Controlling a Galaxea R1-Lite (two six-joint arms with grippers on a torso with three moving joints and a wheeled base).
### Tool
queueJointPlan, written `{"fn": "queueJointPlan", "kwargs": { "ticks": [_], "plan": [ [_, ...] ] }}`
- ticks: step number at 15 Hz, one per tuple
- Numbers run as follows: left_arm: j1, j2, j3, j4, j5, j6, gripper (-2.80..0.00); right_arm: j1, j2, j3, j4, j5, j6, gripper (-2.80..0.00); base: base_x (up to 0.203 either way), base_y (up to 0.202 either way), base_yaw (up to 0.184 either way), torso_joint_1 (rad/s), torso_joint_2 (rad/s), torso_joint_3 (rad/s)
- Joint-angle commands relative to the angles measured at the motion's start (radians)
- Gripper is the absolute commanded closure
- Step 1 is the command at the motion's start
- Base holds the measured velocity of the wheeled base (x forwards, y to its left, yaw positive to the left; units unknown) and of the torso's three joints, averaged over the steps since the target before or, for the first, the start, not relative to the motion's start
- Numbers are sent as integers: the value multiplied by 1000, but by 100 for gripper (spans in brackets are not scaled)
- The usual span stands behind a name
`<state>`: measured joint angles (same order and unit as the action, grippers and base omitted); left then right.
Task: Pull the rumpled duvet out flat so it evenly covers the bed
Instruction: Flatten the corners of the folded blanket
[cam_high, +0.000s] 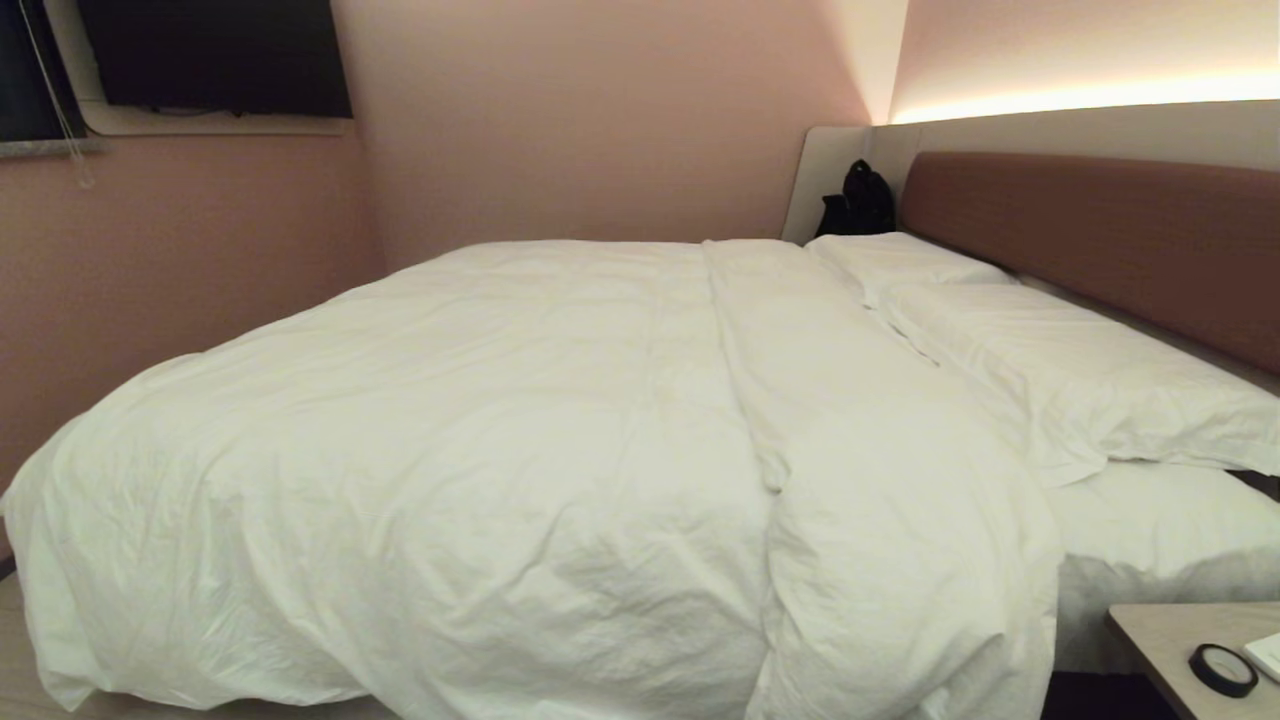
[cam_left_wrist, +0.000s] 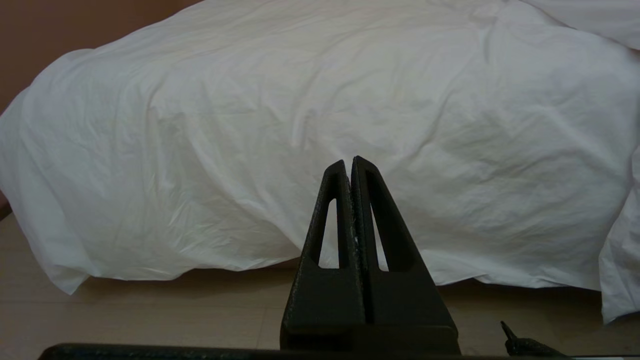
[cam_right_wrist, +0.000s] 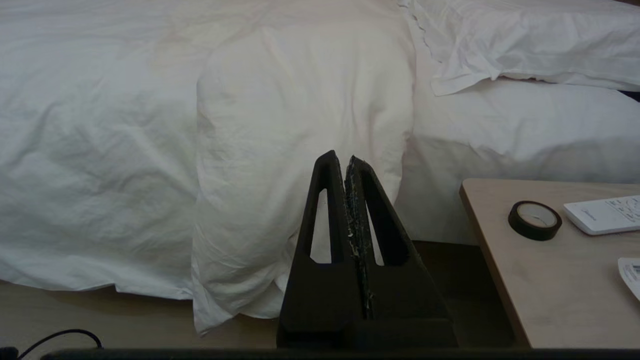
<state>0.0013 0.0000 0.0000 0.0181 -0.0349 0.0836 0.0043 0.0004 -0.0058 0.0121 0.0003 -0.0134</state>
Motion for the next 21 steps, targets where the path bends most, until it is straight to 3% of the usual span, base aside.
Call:
{"fn": "queueJointPlan", "kwargs": {
  "ticks": [1, 3, 6, 10, 12, 17, 19, 21],
  "plan": [
    [0, 0, 0, 0, 1, 1, 0, 0, 3, -46, 71, -2, -3, 0, 0, 0, 0, 0, 0, 0],
    [0, 0, 0, 0, 1, -1, 0, 0, 41, -144, 148, 15, 3, 0, 0, 0, 0, 0, 0, 0],
    [0, 0, 0, 0, 1, -1, 0, 3, 274, -281, 188, 44, 37, 0, 0, 0, 0, 0, 0, 0],
    [2, 0, 0, 0, 1, -1, 0, 5, 797, -443, 65, 81, 123, 0, 0, 0, 0, 0, 0, 0],
    [0, 0, 0, 0, 1, -1, 0, -23, 1072, -534, -30, 145, 148, 0, 0, 0, 0, 0, 0, 0],
    [0, 0, 0, 0, 1, -1, 0, -168, 1665, -846, -181, 305, 134, 0, 0, 0, 0, 0, 0, 0],
    [0, 0, 0, 0, 1, -1, 0, -259, 1845, -954, -207, 368, 77, 0, 0, 0, 0, 0, 0, 0],
    [2, 0, 0, 0, 1, -1, 0, -392, 1973, -1038, -220, 512, -26, 0, 0, 0, 0, 0, 0, 0]
  ]
}}
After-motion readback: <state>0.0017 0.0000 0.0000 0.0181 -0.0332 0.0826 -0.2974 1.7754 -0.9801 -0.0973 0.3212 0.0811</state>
